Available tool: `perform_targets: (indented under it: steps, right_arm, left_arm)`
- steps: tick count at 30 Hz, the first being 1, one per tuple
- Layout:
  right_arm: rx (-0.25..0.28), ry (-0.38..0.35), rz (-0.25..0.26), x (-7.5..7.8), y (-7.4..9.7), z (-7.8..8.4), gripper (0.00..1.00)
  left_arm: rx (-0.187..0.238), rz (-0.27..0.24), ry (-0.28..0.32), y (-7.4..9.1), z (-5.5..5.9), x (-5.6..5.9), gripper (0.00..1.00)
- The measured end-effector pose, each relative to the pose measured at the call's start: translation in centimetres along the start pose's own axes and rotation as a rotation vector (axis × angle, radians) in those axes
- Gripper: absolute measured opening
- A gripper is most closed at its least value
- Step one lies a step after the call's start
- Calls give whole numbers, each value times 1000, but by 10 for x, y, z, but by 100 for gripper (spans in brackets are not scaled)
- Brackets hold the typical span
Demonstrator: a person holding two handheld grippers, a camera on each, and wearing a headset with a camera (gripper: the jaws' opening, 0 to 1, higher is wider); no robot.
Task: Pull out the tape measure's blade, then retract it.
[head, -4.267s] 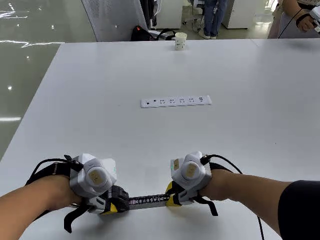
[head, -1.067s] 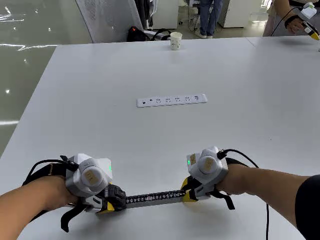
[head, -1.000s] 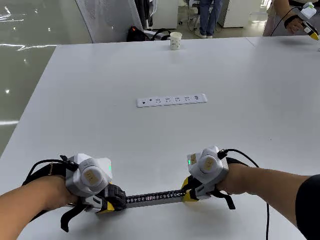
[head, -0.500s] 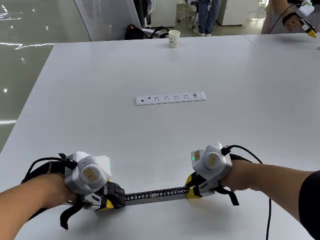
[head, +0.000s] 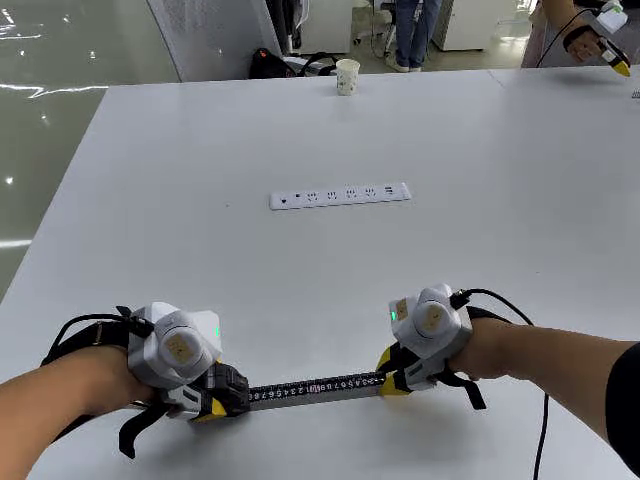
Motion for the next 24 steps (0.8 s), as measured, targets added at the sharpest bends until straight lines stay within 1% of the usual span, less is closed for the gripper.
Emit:
perform_targets:
  steps: [17,24]
  right_arm:
    - [-23,-5,6,1,6,10,9]
    - [-22,-16,10,1,9,14,8]
  left_arm:
    - [0,-1,1,0,0,0,31]
    - [1,-2,3,-1,0,0,31]
Point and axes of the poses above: the centre of the closed fingertips' face, and the gripper's own axes: y roughly backward along the fingers, x roughly to its right, z roughly out of its underside, the point moved 3 cm from there along y, roughly backward along the fingers, and after that the axes turned 1 degree about -y, right-handed, at the moved point
